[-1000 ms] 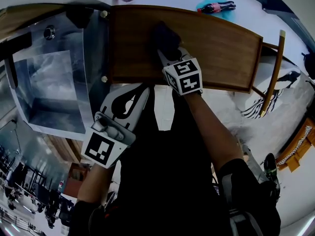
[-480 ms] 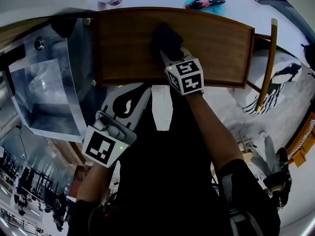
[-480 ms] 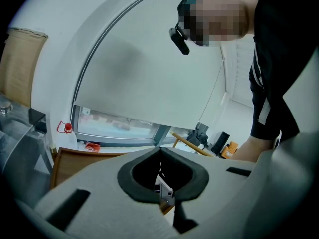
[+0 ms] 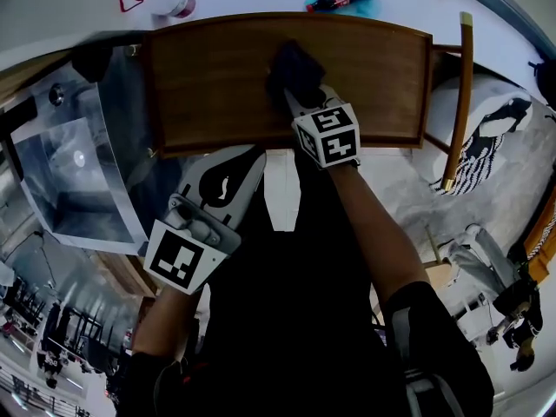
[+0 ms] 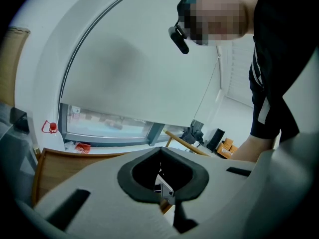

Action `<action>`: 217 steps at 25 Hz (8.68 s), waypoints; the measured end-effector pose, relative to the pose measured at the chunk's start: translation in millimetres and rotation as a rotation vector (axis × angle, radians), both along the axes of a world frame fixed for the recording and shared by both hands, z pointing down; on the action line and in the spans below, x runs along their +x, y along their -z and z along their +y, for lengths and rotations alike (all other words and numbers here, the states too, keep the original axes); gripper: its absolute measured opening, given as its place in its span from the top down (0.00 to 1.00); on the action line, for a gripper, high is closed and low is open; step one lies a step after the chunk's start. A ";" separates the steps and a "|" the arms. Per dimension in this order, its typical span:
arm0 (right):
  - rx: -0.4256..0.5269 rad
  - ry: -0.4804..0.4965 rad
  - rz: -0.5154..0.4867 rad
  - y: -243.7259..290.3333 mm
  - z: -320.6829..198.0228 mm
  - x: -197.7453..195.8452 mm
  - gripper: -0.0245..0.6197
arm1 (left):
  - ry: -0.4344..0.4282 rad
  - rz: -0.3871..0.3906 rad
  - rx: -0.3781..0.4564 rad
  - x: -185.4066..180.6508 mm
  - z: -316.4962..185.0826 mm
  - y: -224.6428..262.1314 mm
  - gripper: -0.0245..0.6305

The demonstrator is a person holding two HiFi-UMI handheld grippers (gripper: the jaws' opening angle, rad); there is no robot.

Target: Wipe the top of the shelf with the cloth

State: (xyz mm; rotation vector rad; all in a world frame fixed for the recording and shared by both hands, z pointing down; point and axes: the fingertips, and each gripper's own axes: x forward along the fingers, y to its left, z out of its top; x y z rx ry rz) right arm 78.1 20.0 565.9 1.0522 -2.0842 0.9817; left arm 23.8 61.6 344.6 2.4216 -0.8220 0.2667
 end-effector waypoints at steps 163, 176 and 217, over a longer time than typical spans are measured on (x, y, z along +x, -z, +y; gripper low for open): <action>-0.081 -0.075 0.027 13.1 62.1 79.9 0.88 | -0.087 0.022 0.003 72.9 11.9 -6.6 0.93; -0.091 -0.170 0.058 14.3 67.1 156.0 0.88 | -0.157 0.022 0.005 127.3 10.2 -3.7 0.93; 0.007 -0.263 0.090 66.4 42.5 202.1 0.88 | -0.176 0.014 0.076 133.7 -10.9 31.8 0.93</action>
